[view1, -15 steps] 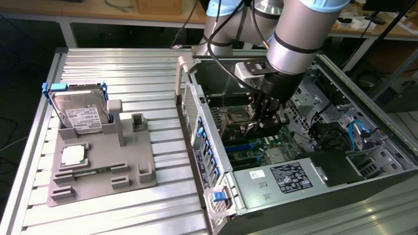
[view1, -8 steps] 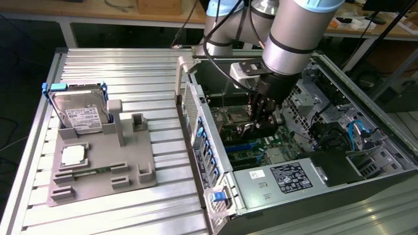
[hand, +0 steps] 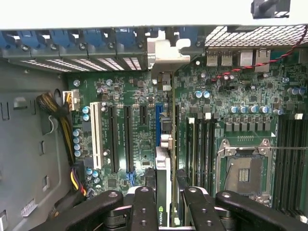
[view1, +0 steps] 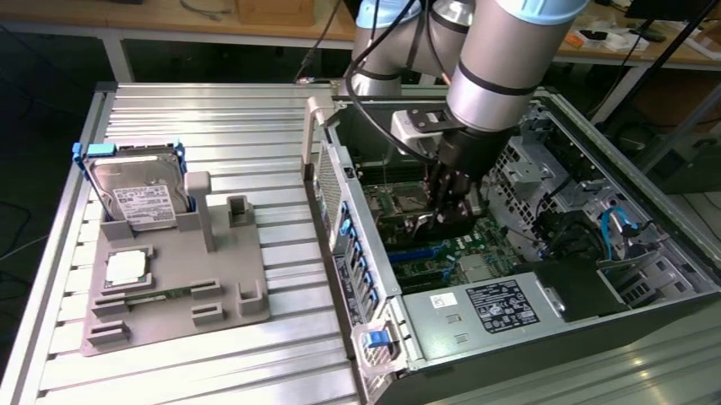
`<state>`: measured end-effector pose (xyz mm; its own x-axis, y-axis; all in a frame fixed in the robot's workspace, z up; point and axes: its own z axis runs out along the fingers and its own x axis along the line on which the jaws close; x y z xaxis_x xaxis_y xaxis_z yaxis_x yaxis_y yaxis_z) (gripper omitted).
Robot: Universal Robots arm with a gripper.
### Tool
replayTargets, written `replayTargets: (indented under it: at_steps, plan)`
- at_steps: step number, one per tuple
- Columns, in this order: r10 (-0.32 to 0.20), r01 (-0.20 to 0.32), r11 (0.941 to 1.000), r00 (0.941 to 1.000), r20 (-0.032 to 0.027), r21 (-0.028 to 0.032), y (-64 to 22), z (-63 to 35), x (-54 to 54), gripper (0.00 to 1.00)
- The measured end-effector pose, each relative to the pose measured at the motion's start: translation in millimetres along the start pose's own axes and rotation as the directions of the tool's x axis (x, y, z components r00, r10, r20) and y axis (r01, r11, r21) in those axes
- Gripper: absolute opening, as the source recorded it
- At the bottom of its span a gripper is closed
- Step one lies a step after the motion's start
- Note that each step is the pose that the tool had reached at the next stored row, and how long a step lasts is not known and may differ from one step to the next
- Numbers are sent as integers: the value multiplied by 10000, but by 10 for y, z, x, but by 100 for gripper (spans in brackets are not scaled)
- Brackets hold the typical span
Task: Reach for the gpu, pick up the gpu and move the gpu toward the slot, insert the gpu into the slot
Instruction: 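Insert the gpu into the slot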
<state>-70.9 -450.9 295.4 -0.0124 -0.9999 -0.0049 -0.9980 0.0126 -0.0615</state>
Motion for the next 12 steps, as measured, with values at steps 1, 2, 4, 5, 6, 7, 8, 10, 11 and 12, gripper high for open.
replayTargets:
  at_steps: [1, 2, 4, 5, 6, 7, 8, 10, 11, 12]
  plan:
    - [0, 0, 10000, 10000, 0, 0, 1, 6, 0, 27]
    - [0, 0, 10000, 10000, 0, 0, 3, 11, 0, 27]
    - [0, 0, 10000, 10000, 0, 0, 7, 20, 0, 27]
    - [1, -1, 10000, 10000, 0, -1, 11, 25, 1, 27]
    - [1, -1, 10000, 10000, 2, 0, 13, 29, 1, 27]
    - [0, 0, 10000, 10000, 4, 1, 17, 37, 1, 27]
    - [1, -1, 10000, 10000, 5, 0, 20, 42, 1, 27]
    - [1, -1, 10000, 10000, 6, 0, 26, 52, 1, 27]
    - [-1, 1, 10000, 10000, 6, 0, 27, 57, 1, 27]
    - [0, 0, 10000, 10000, 7, 0, 29, 63, 1, 27]
